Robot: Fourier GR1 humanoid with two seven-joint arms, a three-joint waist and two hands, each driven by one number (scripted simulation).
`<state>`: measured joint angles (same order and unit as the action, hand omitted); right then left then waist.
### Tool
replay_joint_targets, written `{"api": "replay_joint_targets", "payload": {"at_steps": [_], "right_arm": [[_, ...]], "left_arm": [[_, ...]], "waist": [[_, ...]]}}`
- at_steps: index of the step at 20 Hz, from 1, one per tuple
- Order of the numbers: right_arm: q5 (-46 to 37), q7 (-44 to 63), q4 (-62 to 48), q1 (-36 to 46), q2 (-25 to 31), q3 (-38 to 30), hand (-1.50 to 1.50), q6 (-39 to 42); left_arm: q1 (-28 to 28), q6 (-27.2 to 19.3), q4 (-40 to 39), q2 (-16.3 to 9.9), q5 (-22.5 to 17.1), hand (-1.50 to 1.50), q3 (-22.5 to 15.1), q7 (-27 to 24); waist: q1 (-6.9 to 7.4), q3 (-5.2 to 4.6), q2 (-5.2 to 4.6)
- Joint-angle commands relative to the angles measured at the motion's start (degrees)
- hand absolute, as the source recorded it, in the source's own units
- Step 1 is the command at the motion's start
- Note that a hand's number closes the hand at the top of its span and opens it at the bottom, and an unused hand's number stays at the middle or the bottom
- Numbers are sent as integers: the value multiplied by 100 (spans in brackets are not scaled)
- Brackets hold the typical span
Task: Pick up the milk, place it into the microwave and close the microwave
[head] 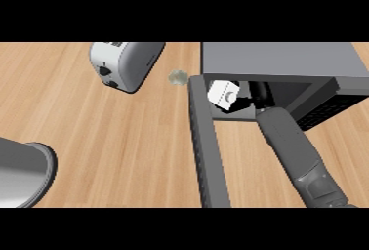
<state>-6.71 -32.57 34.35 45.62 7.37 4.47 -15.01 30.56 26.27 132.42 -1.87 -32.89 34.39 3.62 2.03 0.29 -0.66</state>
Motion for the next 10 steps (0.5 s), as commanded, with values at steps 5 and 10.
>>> {"api": "replay_joint_targets", "payload": {"at_steps": [5, 10], "right_arm": [[-310, -93, -1557, 1199, -53, -369, 150, -937], [-320, -411, -2023, 1343, 57, -559, 150, -1213]], "left_arm": [[-291, 151, -258, -182, -5, -150, 46, -71], [-309, 223, -161, -109, 21, -150, -111, -19]], "waist": [[235, -20, -92], [328, -14, -146]]}}
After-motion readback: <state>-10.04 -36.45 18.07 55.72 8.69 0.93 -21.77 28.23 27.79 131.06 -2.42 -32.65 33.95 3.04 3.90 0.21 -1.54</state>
